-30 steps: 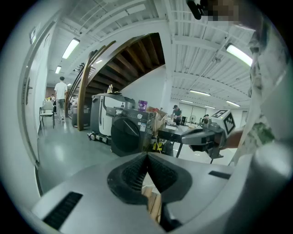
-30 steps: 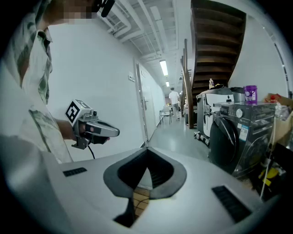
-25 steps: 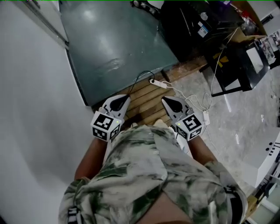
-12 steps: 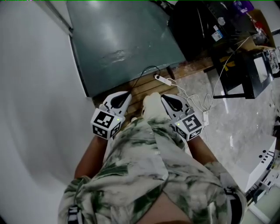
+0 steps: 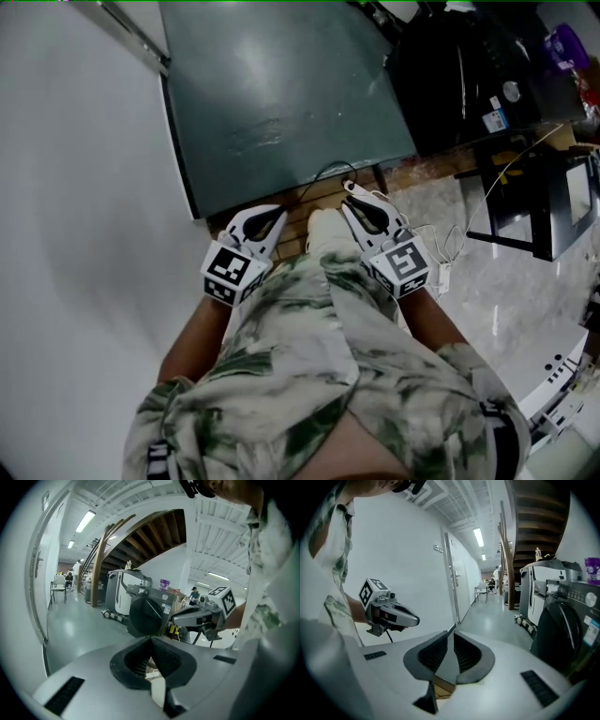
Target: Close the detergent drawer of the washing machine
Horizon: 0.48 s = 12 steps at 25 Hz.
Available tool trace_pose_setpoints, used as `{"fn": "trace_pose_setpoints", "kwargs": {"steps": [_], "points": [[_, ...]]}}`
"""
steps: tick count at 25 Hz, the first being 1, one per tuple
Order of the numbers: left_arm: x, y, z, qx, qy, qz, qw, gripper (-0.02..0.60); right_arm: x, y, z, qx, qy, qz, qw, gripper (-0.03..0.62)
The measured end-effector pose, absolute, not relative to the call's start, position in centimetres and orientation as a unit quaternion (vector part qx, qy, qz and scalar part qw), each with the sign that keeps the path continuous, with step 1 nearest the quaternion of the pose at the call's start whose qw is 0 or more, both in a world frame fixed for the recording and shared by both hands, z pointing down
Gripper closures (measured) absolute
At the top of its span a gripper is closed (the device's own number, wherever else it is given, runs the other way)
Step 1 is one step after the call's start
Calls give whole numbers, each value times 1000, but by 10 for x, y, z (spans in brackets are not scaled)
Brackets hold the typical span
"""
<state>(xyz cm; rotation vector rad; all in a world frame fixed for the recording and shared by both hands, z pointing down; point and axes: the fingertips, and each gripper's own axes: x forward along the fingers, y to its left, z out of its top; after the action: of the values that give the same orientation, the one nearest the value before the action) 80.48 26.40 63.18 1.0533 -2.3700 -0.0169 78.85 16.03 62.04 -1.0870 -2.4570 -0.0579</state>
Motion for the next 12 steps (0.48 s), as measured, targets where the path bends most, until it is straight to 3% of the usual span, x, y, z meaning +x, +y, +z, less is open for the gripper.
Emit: {"fn": "trace_pose_setpoints", "kwargs": {"steps": [12], "points": [[669, 244, 514, 354, -895, -25, 271, 558, 646, 168, 532, -465, -855, -26, 228, 531]]}}
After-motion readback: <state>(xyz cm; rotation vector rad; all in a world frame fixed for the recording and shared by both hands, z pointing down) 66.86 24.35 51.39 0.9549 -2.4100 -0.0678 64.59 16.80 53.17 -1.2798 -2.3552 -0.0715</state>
